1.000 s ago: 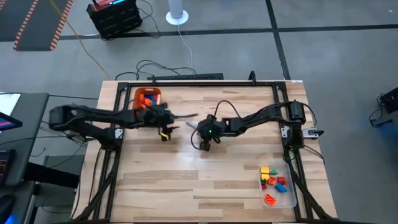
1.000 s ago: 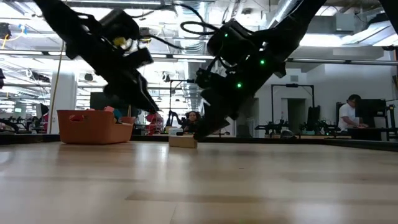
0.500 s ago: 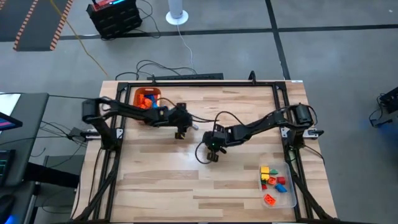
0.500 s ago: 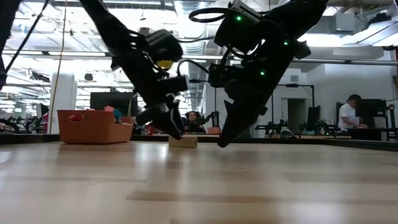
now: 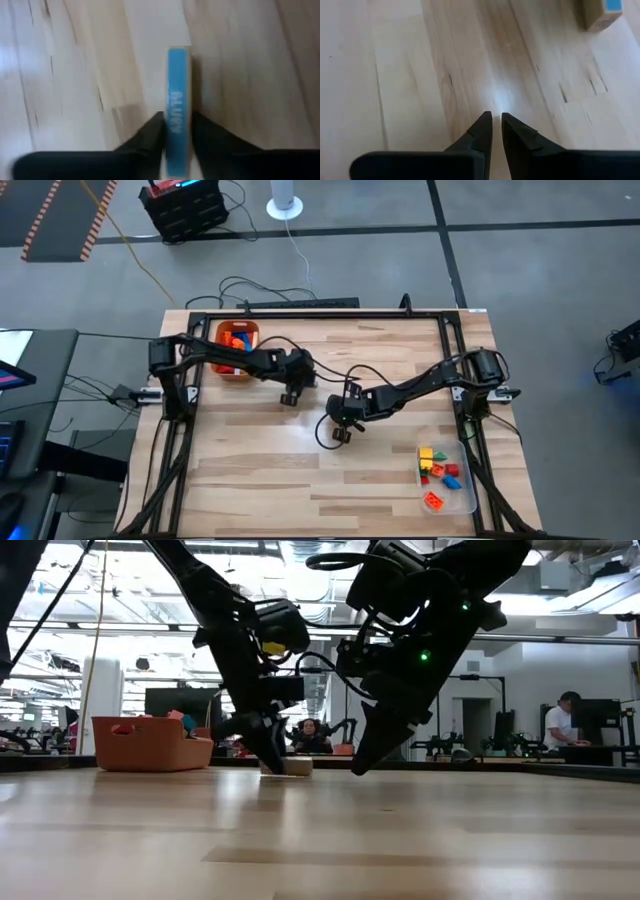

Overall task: Sort blocks by size
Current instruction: Put the large brown wooden block into the orange bin, then return to Home Position

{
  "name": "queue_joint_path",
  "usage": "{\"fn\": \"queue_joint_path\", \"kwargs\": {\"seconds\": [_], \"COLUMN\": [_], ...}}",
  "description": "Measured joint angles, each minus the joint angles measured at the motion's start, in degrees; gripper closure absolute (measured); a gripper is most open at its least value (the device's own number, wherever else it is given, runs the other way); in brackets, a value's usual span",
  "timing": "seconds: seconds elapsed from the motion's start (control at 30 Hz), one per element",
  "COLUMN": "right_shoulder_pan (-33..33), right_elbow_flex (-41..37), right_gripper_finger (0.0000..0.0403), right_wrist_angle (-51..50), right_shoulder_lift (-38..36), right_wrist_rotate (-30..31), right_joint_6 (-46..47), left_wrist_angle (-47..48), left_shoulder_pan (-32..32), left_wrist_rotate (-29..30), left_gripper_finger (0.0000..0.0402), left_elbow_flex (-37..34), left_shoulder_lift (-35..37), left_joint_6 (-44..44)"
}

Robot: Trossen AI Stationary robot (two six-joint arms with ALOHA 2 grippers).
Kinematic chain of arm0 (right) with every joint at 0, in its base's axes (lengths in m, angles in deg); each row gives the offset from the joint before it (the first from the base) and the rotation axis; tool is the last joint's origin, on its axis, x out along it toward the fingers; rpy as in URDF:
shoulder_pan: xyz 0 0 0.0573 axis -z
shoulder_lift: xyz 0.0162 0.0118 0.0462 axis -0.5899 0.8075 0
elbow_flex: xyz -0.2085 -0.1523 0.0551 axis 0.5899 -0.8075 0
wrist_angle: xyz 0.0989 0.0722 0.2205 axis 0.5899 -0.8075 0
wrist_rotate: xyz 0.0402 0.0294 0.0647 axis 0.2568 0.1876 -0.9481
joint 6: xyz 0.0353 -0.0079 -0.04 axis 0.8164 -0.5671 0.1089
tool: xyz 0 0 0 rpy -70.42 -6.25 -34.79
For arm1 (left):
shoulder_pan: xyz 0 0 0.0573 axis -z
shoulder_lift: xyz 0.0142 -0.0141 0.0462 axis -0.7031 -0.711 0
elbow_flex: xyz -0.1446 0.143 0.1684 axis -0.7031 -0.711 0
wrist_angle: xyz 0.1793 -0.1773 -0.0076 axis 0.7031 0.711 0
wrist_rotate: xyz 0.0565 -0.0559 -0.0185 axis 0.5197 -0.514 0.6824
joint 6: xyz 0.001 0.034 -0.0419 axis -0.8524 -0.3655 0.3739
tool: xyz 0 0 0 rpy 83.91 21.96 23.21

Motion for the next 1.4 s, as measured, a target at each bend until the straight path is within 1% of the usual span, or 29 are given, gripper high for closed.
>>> {"fn": "queue_joint_path", "kwargs": {"seconds": [0.07,0.13,0.23,0.3,0.4,0.43,0.47,0.53,0.6,0.67,0.77,0.87,0.97,1.03,1.2,1.27,1.33,1.4], "right_shoulder_pan": [0.0,0.0,0.0,0.0,0.0,0.0,0.0,0.0,0.0,-0.1,-0.5,-0.6,-0.4,-0.3,-0.3,-0.3,-0.3,-0.3], "right_elbow_flex": [0.0,0.0,0.0,0.0,0.0,0.0,0.0,0.0,0.0,0.0,0.0,0.0,0.0,0.0,0.0,0.0,0.0,0.0], "right_gripper_finger": [0.0330,0.0330,0.0330,0.0330,0.0330,0.0330,0.0330,0.0330,0.0330,0.0330,0.0330,0.0330,0.0330,0.0330,0.0330,0.0330,0.0330,0.0330], "right_wrist_angle": [0.1,0.1,-0.5,-1.2,-0.9,-0.7,-0.5,-0.2,0.4,0.6,0.6,0.6,0.9,1.0,1.3,1.3,1.2,1.0], "right_shoulder_lift": [0.0,0.0,0.0,0.0,0.0,0.0,0.0,0.0,0.0,0.0,0.0,0.0,0.0,0.0,0.0,0.0,0.0,0.0], "right_wrist_rotate": [0.0,0.0,0.0,0.0,0.0,0.0,0.0,0.0,0.0,0.0,0.0,0.0,0.0,0.0,0.0,0.0,0.0,0.0], "right_joint_6": [0.0,0.0,0.0,0.1,0.2,0.2,0.2,0.2,0.2,0.3,0.3,0.3,0.3,0.3,0.3,0.3,0.3,0.2], "left_wrist_angle": [2.1,4.8,11.2,15.0,18.8,19.5,20.1,20.5,22.1,24.3,28.0,30.4,28.9,29.3,30.1,30.5,30.7,30.9], "left_shoulder_pan": [0.1,0.3,0.4,0.3,-0.7,-1.7,-3.2,-7.5,-12.8,-17.8,-24.2,-28.6,-31.2,-32.5,-33.3,-32.9,-32.2,-31.2], "left_wrist_rotate": [0.2,-0.4,-0.1,3.9,14.2,16.6,17.7,17.6,16.3,15.7,13.1,11.4,11.1,9.6,6.7,6.4,6.2,5.5], "left_gripper_finger": [0.0351,0.0352,0.0352,0.0352,0.0352,0.0352,0.0352,0.0352,0.0352,0.0352,0.0352,0.0352,0.0351,0.0332,0.0222,0.0189,0.0169,0.0161], "left_elbow_flex": [0.0,0.0,-0.1,-0.1,-0.1,-0.1,-0.1,0.0,0.0,0.0,0.0,-0.1,-0.8,-0.8,-0.8,-0.8,-0.8,-0.3], "left_shoulder_lift": [1.0,2.6,6.3,10.1,16.7,18.8,20.6,23.7,25.6,26.3,26.8,26.7,26.7,26.7,26.7,26.7,26.8,27.5], "left_joint_6": [0.5,2.0,4.4,6.0,7.4,7.5,7.8,9.2,10.7,12.6,14.3,14.7,15.5,16.0,15.6,15.5,15.5,16.0]}}
